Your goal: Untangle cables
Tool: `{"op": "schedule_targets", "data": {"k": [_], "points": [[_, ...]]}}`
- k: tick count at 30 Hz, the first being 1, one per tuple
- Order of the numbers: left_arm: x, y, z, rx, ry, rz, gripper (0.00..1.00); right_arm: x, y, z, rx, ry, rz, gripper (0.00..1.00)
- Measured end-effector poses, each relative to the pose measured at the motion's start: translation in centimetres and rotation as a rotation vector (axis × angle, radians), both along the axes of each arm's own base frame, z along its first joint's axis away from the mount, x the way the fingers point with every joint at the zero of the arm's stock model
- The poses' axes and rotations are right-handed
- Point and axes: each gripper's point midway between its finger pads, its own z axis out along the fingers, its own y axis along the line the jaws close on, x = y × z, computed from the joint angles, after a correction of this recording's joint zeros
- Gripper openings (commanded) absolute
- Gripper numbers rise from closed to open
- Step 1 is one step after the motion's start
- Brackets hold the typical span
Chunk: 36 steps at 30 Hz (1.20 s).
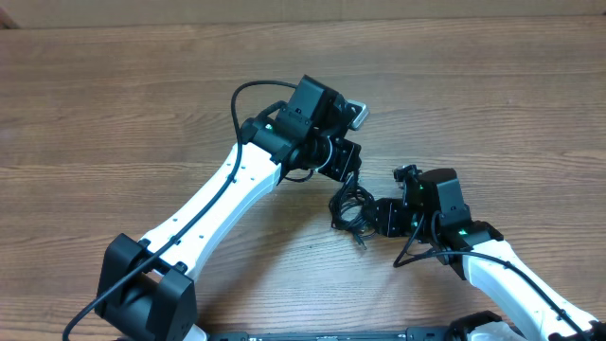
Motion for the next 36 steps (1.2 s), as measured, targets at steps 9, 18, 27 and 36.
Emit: {"op": "schedule_targets", "data": {"k": [9, 18, 27, 36], "points": [[1.3, 0.5, -0.2, 0.018, 0.025, 0.146, 0.04, -0.2, 0.1, 0.0, -0.003, 0.002, 0.017, 0.29], [1.2, -0.9, 0.4, -0.02, 0.037, 0.184, 0.04, -0.1, 0.1, 0.1, -0.003, -0.004, 0.023, 0.36], [1.4, -1.0, 0.5, -0.035, 0.063, 0.223, 0.04, 0.0, 0.5, 0.4, 0.017, -0.016, 0.034, 0.41], [1.3, -0.8, 0.3, -0.024, 0.068, 0.231, 0.04, -0.4, 1.2, 0.8, 0.056, -0.01, 0.065, 0.5]]}}
